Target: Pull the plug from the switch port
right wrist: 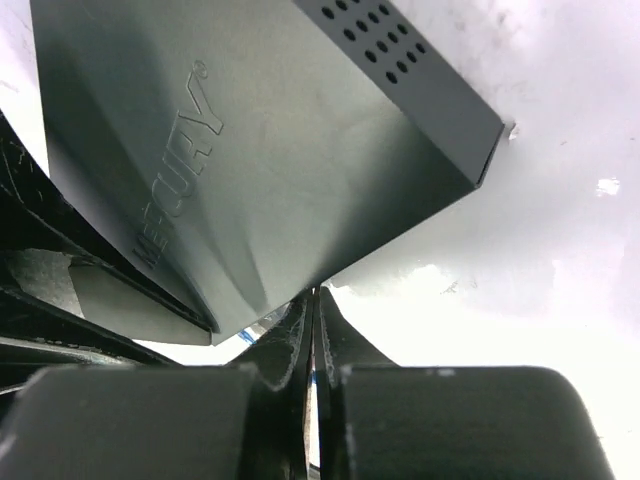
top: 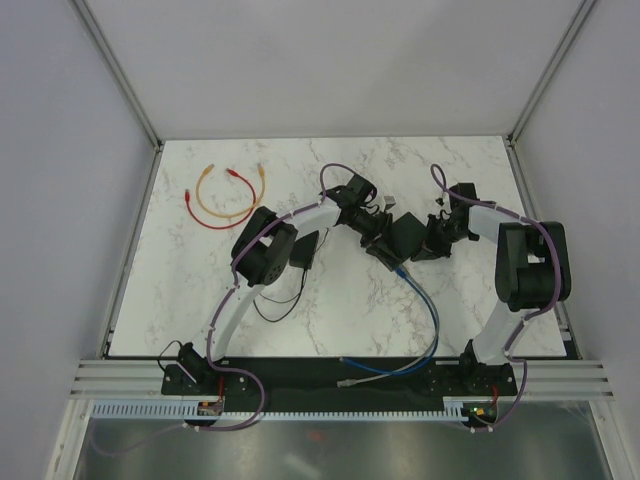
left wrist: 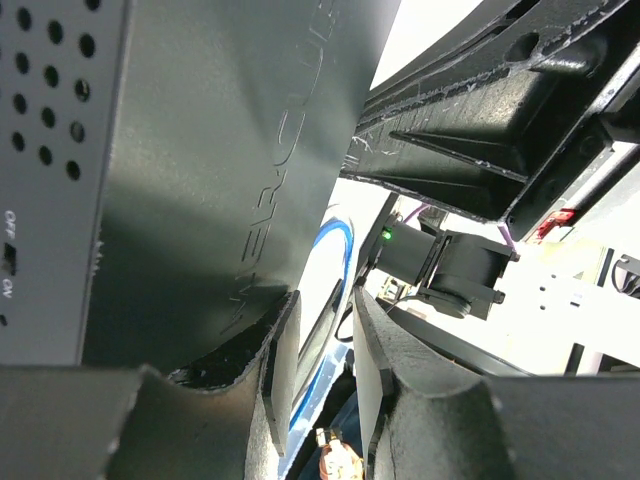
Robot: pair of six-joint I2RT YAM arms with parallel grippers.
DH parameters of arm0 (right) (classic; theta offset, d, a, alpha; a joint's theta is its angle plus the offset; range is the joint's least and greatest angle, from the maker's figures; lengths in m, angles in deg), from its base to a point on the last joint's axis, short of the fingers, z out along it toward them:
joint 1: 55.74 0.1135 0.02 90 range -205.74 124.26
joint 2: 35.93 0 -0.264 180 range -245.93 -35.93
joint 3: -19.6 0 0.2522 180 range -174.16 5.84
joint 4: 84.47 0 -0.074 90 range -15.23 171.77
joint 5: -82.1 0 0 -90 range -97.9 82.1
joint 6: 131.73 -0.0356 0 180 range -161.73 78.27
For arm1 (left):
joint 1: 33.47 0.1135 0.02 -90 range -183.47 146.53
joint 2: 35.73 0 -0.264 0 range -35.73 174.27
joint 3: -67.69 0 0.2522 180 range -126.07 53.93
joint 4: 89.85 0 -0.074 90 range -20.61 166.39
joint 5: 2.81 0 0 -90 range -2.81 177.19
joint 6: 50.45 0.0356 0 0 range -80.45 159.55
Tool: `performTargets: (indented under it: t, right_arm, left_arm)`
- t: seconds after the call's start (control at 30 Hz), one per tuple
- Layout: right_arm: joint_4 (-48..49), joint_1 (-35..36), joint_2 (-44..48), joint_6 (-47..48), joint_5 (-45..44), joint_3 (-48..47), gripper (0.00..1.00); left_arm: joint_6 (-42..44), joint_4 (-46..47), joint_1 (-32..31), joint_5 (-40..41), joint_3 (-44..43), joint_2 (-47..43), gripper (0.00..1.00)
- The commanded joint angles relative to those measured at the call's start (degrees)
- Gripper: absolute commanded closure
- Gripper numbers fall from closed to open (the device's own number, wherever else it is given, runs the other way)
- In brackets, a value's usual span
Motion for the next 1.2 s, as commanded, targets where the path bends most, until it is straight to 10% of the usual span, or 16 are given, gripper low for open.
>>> performTargets:
  t: [0.0,0.3,1.17]
  right_arm:
    - [4.09,0.10,2.30,0.27,3.29,0.17,0.95]
    - [10.32,0.10,8.20,-1.14,12.08,9.49,0.62]
    - [13.84,0.10,7.24,3.08,14.10,15.29,0.68]
  left_arm:
    - [2.21,-3.29,-0.16,6.63,1.88,1.41,0.63]
    - [2.03,-3.12,0.37,6.20,1.17,2.12,0.63]
    - [1.68,-3.20,1.25,4.97,0.38,3.35,0.63]
